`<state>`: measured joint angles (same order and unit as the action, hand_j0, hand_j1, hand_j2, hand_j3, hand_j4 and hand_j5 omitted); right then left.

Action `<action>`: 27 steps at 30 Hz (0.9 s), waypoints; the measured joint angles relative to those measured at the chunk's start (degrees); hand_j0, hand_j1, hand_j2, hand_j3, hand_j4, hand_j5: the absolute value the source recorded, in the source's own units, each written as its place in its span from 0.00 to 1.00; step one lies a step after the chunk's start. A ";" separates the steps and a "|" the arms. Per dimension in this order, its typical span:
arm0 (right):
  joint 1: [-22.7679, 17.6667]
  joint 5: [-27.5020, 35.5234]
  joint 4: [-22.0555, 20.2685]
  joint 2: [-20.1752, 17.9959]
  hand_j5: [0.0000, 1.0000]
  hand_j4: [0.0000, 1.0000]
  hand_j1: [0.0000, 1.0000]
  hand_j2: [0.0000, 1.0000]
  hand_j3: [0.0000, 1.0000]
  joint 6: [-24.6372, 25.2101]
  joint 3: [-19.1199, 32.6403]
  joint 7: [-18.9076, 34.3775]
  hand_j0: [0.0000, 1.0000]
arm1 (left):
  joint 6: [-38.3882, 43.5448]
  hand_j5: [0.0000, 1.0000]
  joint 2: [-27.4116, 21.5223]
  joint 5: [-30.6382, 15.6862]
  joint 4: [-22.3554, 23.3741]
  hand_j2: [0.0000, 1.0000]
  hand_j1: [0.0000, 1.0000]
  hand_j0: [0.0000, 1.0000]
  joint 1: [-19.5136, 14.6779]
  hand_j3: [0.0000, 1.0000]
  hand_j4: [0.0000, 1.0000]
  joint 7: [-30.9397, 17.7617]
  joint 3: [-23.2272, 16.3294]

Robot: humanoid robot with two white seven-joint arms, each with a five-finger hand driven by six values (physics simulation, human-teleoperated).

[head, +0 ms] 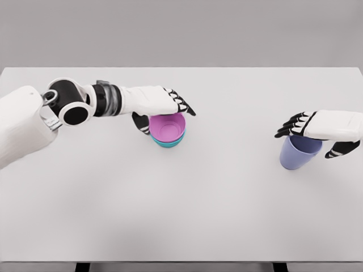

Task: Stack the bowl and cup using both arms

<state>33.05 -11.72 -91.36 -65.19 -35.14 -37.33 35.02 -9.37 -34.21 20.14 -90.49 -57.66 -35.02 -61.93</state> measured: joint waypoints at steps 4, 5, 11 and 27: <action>0.09 -0.14 0.31 0.41 1.00 1.00 1.00 1.00 1.00 0.00 -0.19 0.00 1.00 | -7.39 1.00 -5.12 -6.58 -3.03 1.00 1.00 1.00 0.26 1.00 1.00 0.00 4.28; 0.09 -0.25 0.45 0.56 1.00 1.00 1.00 1.00 1.00 0.01 -0.38 0.00 1.00 | -10.88 1.00 -7.25 -9.55 -3.65 1.00 1.00 1.00 0.61 1.00 1.00 0.00 5.65; 0.09 -0.94 0.98 1.28 1.00 1.00 1.00 1.00 1.00 0.00 -1.51 0.00 1.00 | -23.70 1.00 -19.38 -36.73 -5.14 1.00 1.00 1.00 6.32 1.00 1.00 -0.01 9.09; 1.85 -1.18 1.05 2.67 0.57 0.57 0.57 0.57 0.57 -0.04 -2.23 0.03 0.57 | -25.77 1.00 -33.41 -55.64 -4.99 1.00 1.00 1.00 13.01 1.00 1.00 0.01 10.29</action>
<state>34.89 -12.90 -90.32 -62.52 -35.18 -39.56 35.05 -35.14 -67.62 -35.50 -95.48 -44.65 -35.02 -51.64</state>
